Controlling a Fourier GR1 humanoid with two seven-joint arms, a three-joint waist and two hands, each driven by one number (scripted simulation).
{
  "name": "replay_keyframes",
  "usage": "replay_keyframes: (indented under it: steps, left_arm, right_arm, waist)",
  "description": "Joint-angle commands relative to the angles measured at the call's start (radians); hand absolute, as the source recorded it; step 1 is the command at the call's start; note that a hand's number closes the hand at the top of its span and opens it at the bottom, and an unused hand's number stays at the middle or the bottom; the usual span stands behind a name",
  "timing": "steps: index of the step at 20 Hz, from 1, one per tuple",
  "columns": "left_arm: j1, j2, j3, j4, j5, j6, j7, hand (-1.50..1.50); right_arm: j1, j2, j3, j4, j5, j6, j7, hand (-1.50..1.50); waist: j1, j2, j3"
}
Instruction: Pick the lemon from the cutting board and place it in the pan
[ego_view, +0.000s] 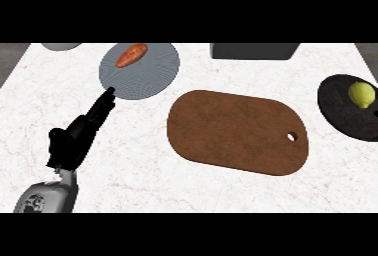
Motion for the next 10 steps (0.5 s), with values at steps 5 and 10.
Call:
replay_keyframes:
  steps: [5,10]
  left_arm:
    - [0.019,-0.025,-0.003,0.026,-0.029,0.017,-0.018,0.0]
    - [0.003,-0.011,0.017,0.009,-0.039,0.008,0.009,0.0]
  right_arm:
    - [0.17,0.043,-0.016,-0.053,-0.109,0.133,-0.234,-1.5]
    - [0.234,0.103,0.027,-0.078,-0.153,0.14,-0.308,-1.5]
  waist:
    - [-0.023,-0.011,-0.004]
    - [-0.022,-0.012,-0.004]
